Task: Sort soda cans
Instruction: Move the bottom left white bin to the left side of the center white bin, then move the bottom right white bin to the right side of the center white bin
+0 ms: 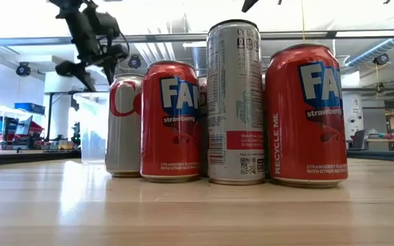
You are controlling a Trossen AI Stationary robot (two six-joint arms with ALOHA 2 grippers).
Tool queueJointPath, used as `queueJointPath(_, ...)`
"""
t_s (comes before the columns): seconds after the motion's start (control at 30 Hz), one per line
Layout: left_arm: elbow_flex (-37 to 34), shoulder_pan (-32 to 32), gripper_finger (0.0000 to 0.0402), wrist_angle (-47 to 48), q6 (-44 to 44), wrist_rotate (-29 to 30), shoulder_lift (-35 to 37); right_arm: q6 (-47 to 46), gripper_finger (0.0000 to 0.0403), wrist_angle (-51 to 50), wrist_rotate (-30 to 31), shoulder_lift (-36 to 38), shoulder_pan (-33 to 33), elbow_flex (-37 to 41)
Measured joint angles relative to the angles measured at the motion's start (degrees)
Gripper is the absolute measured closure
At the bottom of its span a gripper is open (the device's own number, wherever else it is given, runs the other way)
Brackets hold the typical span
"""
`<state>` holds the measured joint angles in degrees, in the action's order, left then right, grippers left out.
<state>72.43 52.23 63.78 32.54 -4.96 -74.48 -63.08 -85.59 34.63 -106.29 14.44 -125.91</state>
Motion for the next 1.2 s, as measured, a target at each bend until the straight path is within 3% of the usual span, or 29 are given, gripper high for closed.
queueJointPath(0.2,6.80,-2.07,0.0147,5.29,-10.41,-0.07,3.09,-2.88,0.0044,0.03,0.04,0.01,2.44,0.30)
queueJointPath(0.4,5.27,-11.81,0.0147,7.43,-20.06,-0.45,15.16,-11.06,0.0044,-4.45,-0.13,0.01,7.68,0.42)
queueJointPath(0.67,-4.98,-28.70,0.0158,7.18,-14.06,3.42,29.80,-12.89,0.0044,-4.43,-2.10,0.64,13.52,0.59)
queueJointPath(0.9,-12.64,-43.75,0.0171,1.91,-2.06,7.30,31.23,-4.39,0.0044,-4.47,-5.74,0.56,18.14,1.20)
queueJointPath(1.07,-15.58,-51.85,0.0171,-11.76,1.18,8.56,28.19,-19.58,0.0044,-3.85,-9.50,0.50,20.97,0.27)
queueJointPath(1.2,-15.51,-54.98,0.0171,-20.96,-1.34,9.99,25.19,-34.27,0.0044,-4.36,-12.31,-0.30,24.46,0.42)
